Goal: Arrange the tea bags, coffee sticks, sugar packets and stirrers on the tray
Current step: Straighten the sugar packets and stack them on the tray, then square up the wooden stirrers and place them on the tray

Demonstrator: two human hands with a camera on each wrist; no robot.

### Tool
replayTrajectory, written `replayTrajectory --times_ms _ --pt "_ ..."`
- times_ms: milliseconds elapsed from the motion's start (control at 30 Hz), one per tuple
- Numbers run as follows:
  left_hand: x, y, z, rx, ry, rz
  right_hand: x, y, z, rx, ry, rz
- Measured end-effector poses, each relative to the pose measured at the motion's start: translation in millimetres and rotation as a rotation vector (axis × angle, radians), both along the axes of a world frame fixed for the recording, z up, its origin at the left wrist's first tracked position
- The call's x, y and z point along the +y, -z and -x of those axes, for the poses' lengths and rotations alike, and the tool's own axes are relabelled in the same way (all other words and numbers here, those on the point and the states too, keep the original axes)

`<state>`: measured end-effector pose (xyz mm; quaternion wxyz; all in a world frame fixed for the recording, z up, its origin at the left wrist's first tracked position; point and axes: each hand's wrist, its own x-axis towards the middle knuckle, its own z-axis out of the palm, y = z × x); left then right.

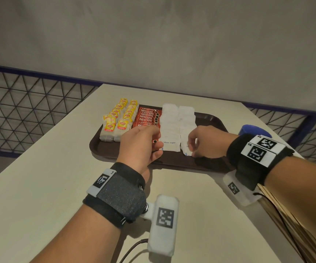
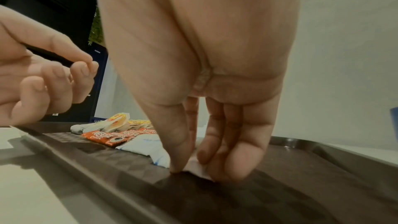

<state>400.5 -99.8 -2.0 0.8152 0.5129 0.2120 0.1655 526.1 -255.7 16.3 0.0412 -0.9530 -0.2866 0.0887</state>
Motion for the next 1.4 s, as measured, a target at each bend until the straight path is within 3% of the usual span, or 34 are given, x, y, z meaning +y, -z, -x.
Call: replayTrajectory --times_ms 667,967,1200,1400 --pt "2 2 -3 -0.008 0.004 0.010 12 -2 -6 -0.010 0.000 0.008" --pt "0 -2 0 -0.036 0.012 -0.003 4 -12 -4 0.077 0.011 -0.009" --pt "-7 -17 11 -0.113 0.075 -0.098 -56 -57 47 0.075 0.041 -0.103" --pt "-26 -27 16 -0.161 0.169 -0.248 -153 -40 102 0.070 0.262 0.157"
